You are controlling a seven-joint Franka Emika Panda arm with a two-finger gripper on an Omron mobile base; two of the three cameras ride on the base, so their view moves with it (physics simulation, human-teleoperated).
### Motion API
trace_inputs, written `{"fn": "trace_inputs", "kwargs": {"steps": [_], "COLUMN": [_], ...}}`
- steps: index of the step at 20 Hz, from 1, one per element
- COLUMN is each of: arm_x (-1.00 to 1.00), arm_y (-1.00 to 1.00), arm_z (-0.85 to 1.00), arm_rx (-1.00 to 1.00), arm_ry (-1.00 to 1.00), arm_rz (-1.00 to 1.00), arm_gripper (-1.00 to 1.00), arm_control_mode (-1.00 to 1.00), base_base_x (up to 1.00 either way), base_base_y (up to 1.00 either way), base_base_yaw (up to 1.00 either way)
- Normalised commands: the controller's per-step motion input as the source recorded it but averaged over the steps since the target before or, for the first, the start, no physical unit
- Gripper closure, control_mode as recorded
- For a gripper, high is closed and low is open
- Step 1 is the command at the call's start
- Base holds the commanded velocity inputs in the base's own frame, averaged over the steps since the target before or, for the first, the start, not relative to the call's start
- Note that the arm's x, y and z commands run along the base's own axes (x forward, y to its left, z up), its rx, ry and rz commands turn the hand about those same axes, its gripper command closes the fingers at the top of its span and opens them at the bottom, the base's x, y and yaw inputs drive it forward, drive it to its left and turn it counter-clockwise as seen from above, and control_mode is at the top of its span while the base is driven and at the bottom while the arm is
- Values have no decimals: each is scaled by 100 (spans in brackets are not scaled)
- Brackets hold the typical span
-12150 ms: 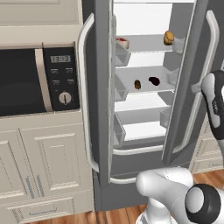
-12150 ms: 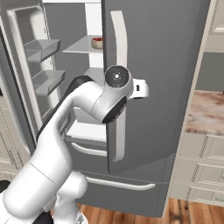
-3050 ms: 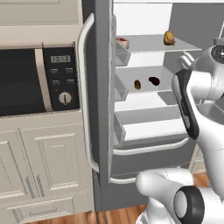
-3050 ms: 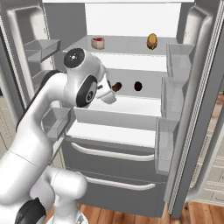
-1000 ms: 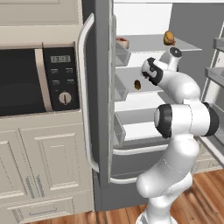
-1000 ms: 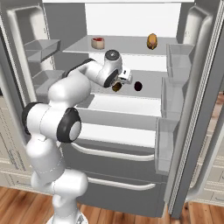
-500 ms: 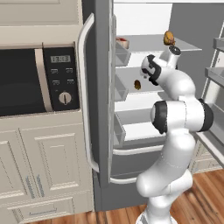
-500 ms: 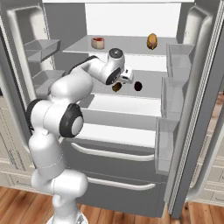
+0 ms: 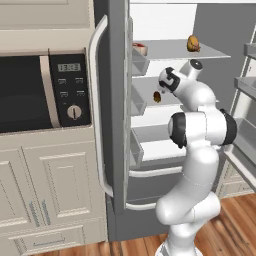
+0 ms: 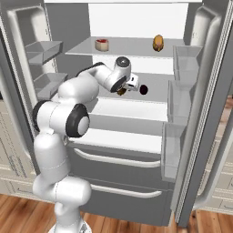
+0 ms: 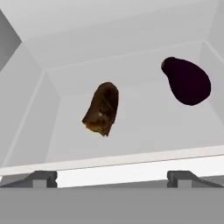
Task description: Gather the eggplant and sweet potato from the fridge and place them on a tray on the dining counter. Then gather the steak and chicken drumstick from the fridge and place them on the other tray.
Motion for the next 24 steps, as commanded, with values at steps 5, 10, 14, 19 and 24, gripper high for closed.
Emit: {"fn": "trace_inputs", "kwargs": {"steps": [5, 10, 14, 19, 24], "arm_x": [26, 28, 14, 38, 38], "arm_y": [1, 1, 20, 25, 13], "arm_z": [-10, -2, -9, -13, -33], "arm_rx": [4, 0, 0, 0, 0], "arm_ry": [-1, -3, -3, 0, 0], "arm_rz": [0, 0, 0, 0, 0], "arm_gripper": [-100, -100, -100, -100, -100], "arm_control_mode": [-100, -100, -100, -100, -100], "base_base_x": [0, 0, 0, 0, 0], "base_base_y": [0, 0, 0, 0, 0], "base_base_yaw": [0, 0, 0, 0, 0]}}
